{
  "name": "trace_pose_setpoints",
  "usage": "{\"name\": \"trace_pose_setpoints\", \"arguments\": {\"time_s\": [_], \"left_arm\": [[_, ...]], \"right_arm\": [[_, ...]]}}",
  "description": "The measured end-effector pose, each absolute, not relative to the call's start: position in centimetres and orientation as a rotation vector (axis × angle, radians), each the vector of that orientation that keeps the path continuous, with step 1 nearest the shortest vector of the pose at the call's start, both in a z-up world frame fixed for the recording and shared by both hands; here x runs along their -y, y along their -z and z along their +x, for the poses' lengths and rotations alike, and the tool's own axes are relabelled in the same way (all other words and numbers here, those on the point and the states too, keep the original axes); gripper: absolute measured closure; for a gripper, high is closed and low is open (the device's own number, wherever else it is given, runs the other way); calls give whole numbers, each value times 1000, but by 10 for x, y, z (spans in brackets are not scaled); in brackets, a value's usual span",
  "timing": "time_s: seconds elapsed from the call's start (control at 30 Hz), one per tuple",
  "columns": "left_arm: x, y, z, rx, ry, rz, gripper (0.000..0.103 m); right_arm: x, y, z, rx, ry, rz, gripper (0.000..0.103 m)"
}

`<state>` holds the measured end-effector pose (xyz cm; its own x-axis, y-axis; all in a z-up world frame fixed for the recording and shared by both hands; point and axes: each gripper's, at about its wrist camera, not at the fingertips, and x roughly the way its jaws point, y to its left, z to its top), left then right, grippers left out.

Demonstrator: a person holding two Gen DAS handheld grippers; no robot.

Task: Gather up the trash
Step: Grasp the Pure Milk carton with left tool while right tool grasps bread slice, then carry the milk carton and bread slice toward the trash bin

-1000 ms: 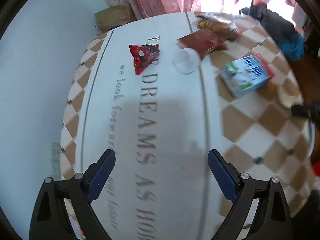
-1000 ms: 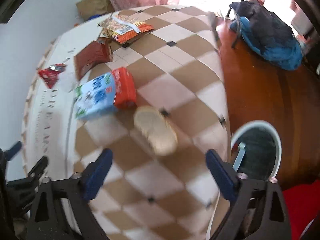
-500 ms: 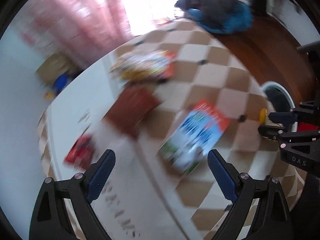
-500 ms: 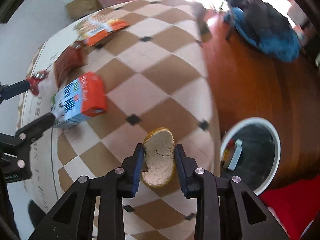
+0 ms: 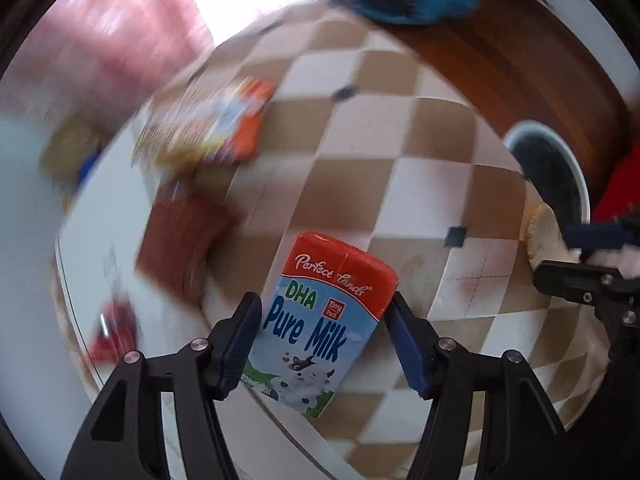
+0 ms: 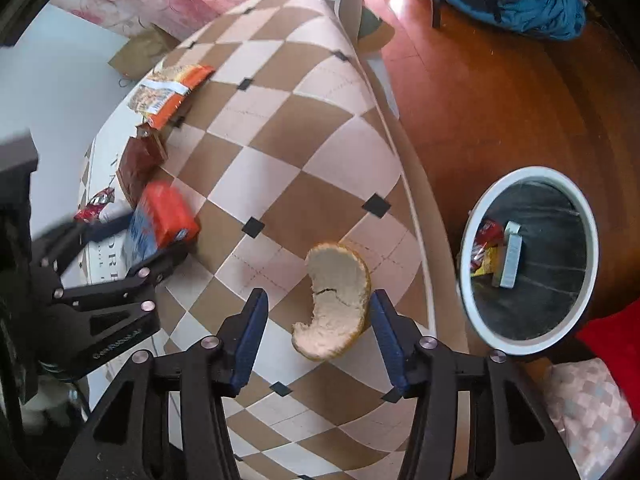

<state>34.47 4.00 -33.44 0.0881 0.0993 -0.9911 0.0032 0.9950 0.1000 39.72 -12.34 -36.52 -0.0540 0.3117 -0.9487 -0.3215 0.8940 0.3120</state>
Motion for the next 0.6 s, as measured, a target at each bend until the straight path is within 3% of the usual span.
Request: {"name": "trace_pose_setpoints", "arguments": {"time_s": [0.17, 0.27, 0.3, 0.47, 0.57, 0.6], "left_arm": [[-74, 330, 310, -1475, -239, -275, 43], [-82, 330, 301, -1432, -296, -344, 42], [-84, 332, 300, -1426, -298, -346, 42], [-66, 345, 307, -1441, -290, -239, 42], [-60, 346, 308, -1423, -291, -191, 43], [-58, 345, 306, -1415, -297, -184, 51]], "right_arm": [[114, 365, 393, -1501, -467, -100, 48], [109, 375, 389, -1484, -434, -154, 50], [107, 379, 387, -1467, -418, -182, 56], [103, 379, 379, -1403, -400, -218, 60], [104, 377, 376, -1374, -390, -247, 70], [105, 376, 375, -1367, -392, -249, 72]]}}
